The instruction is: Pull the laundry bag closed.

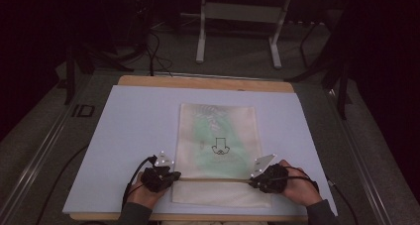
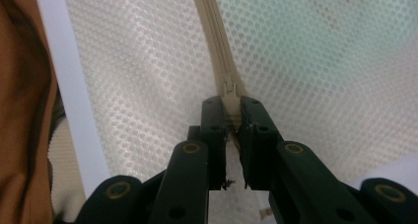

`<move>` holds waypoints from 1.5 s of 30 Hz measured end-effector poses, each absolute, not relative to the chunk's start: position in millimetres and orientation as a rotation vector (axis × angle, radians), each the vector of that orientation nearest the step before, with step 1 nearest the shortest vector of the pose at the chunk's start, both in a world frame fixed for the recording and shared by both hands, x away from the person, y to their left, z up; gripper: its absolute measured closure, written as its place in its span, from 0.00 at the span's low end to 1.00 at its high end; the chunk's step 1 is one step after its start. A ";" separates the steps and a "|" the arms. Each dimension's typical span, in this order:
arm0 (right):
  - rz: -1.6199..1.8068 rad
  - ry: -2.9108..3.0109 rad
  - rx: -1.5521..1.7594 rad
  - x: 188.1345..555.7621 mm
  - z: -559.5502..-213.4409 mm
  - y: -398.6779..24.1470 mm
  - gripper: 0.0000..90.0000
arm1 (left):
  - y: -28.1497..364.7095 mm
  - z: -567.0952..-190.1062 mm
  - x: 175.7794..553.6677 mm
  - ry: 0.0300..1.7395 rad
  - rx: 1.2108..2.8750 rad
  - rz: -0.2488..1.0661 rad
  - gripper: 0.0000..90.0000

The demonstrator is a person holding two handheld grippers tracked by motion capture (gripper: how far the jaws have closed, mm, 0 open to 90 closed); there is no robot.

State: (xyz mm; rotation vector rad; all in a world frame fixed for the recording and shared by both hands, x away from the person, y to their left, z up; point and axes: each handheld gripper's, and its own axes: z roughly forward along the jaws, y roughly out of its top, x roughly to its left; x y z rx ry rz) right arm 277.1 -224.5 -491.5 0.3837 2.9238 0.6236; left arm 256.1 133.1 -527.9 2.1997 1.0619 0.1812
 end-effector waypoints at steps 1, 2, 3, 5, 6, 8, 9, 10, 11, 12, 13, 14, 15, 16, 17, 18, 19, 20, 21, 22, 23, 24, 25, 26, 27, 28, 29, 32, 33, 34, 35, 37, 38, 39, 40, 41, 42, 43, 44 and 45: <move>0.637 2.925 0.390 277.2 -491.3 -225.6 0.91 | 133.1 -527.9 256.0 1.062 2.200 0.182 0.99; 0.630 2.925 0.394 277.4 -491.2 -226.5 0.91 | 133.2 -527.9 256.1 1.062 2.200 0.181 0.99; 0.623 2.924 0.397 277.5 -491.8 -227.4 0.91 | 133.2 -527.9 256.1 1.062 2.200 0.181 0.99; 0.626 2.926 0.406 277.7 -491.7 -229.5 0.91 | 133.2 -527.9 256.1 1.062 2.200 0.180 0.99; 0.621 2.928 0.408 277.6 -491.8 -230.2 0.91 | 133.2 -527.9 256.1 1.062 2.200 0.181 0.99; 0.634 2.929 0.408 277.8 -491.6 -231.1 0.91 | 133.1 -527.9 256.1 1.062 2.200 0.181 0.99; 0.632 2.930 0.407 277.8 -491.5 -231.0 0.91 | 133.2 -527.9 256.1 1.062 2.200 0.180 0.99; 0.631 2.930 0.404 277.9 -491.5 -231.0 0.91 | 133.2 -527.9 256.1 1.062 2.200 0.180 0.99; 0.632 2.930 0.406 277.7 -491.4 -231.1 0.91 | 133.1 -527.9 256.1 1.062 2.200 0.181 0.99; 0.635 2.931 0.408 277.7 -491.3 -231.4 0.91 | 133.0 -527.8 256.1 1.062 2.201 0.181 0.99; 0.638 2.931 0.409 277.6 -491.1 -231.6 0.91 | 133.1 -527.9 256.1 1.062 2.201 0.181 0.99; 0.638 2.931 0.409 277.6 -491.2 -231.7 0.91 | 133.2 -527.9 256.1 1.062 2.200 0.180 0.99; 0.623 2.933 0.410 277.7 -491.3 -232.1 0.91 | 133.2 -527.9 256.1 1.062 2.200 0.181 0.99; 0.612 2.934 0.415 277.8 -491.3 -232.8 0.91 | 133.0 -527.9 256.0 1.062 2.200 0.182 0.99; 0.607 2.934 0.417 277.8 -491.5 -234.0 0.91 | 133.0 -527.9 255.9 1.063 2.200 0.183 0.99; 0.617 2.933 0.422 277.6 -491.5 -235.9 0.91 | 133.1 -527.9 256.0 1.062 2.200 0.182 0.99; 0.608 2.934 0.426 277.7 -491.4 -237.3 0.91 | 133.0 -527.9 255.9 1.063 2.199 0.182 0.99; 0.611 2.933 0.428 277.7 -491.2 -238.8 0.91 | 133.0 -527.9 255.9 1.063 2.199 0.183 0.99; 0.610 2.929 0.435 277.5 -491.0 -240.0 0.91 | 132.9 -527.9 255.9 1.063 2.200 0.183 0.99; 0.604 2.930 0.439 277.6 -490.7 -241.3 0.91 | 132.9 -527.8 256.0 1.063 2.201 0.184 0.99; 0.602 2.931 0.440 277.8 -490.5 -242.4 0.91 | 132.9 -527.8 255.9 1.063 2.201 0.183 0.99; 0.605 2.928 0.448 277.7 -490.4 -244.0 0.91 | 133.0 -527.9 256.0 1.063 2.199 0.182 0.99; 0.606 2.928 0.456 277.7 -490.1 -245.7 0.91 | 133.1 -527.9 256.0 1.063 2.200 0.182 0.99; 0.605 2.927 0.466 277.7 -490.0 -247.9 0.91 | 133.1 -527.9 256.0 1.063 2.200 0.182 0.99; 0.605 2.927 0.466 277.7 -490.0 -247.9 0.91 | 133.1 -527.9 256.0 1.063 2.200 0.182 0.99; 0.607 2.928 0.471 277.9 -490.0 -249.8 0.91 | 132.9 -527.9 256.0 1.062 2.201 0.184 0.99; 0.607 2.929 0.480 277.9 -490.1 -252.6 0.91 | 132.9 -527.9 255.9 1.063 2.200 0.183 0.99; 0.608 2.929 0.504 277.8 -490.1 -258.3 0.91 | 132.9 -527.9 255.8 1.063 2.199 0.184 0.99; 0.612 2.929 0.510 278.0 -490.3 -260.8 0.91 | 132.9 -527.9 255.9 1.062 2.200 0.185 0.99; 0.616 2.928 0.516 278.0 -490.6 -262.1 0.91 | 132.9 -527.9 255.9 1.062 2.200 0.184 0.99; 0.614 2.930 0.519 278.4 -490.2 -264.2 0.91 | 132.9 -527.9 255.9 1.063 2.199 0.183 0.99; 0.621 2.931 0.529 278.6 -490.3 -267.2 0.91 | 132.9 -527.9 255.8 1.063 2.200 0.184 0.99; 0.631 2.933 0.533 278.6 -490.1 -268.1 0.91 | 132.8 -527.9 255.9 1.063 2.199 0.183 0.99; 0.629 2.934 0.538 278.7 -490.3 -268.9 0.91 | 132.9 -527.9 255.9 1.063 2.199 0.184 0.99; 0.617 2.936 0.537 278.8 -490.7 -269.2 0.91 | 133.0 -528.0 255.9 1.063 2.198 0.183 0.99; 0.620 2.936 0.542 278.8 -491.0 -269.7 0.91 | 133.3 -528.1 255.9 1.063 2.197 0.182 0.99; 0.630 2.937 0.548 278.8 -491.4 -270.3 0.91 | 133.5 -528.3 255.8 1.065 2.192 0.180 0.99; 0.649 2.937 0.556 278.9 -492.1 -271.5 0.90 | 133.8 -528.4 255.9 1.064 2.190 0.178 0.99; 0.657 2.936 0.561 279.0 -492.7 -272.1 0.90 | 134.1 -528.6 256.1 1.071 2.182 0.172 0.99; 0.657 2.936 0.561 279.0 -492.7 -272.1 0.90 | 134.1 -528.6 256.1 1.071 2.182 0.172 0.99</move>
